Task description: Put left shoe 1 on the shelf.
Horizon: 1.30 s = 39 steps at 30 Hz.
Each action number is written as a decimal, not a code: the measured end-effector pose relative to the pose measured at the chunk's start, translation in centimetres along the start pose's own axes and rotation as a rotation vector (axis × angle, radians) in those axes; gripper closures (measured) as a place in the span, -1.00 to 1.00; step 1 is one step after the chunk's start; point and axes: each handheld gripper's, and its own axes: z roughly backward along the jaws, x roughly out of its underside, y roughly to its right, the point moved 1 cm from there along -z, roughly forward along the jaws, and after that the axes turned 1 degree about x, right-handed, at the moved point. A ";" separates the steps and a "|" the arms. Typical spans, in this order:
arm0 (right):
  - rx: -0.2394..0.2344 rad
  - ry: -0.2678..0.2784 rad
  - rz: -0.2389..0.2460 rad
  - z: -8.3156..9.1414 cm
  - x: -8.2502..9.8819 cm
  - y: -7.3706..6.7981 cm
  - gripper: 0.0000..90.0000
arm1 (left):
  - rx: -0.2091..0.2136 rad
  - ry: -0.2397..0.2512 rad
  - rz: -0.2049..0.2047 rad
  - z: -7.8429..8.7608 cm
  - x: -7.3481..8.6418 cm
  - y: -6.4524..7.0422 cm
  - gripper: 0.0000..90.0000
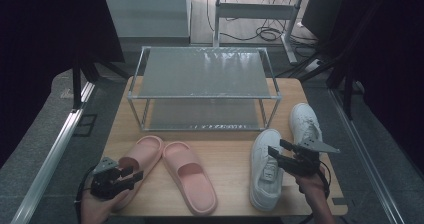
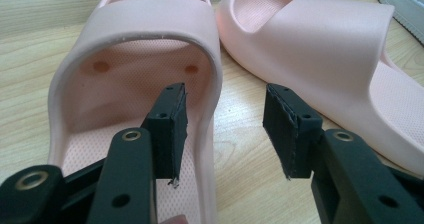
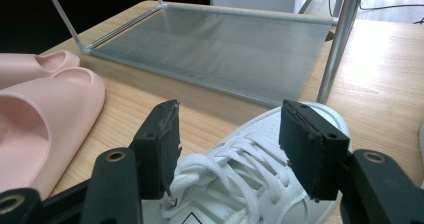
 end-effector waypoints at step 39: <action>0.005 0.000 -0.004 0.1 0.2 0.1 -0.08 | -0.090 0.020 -0.087 -1.7 -2.9 0.6 0.91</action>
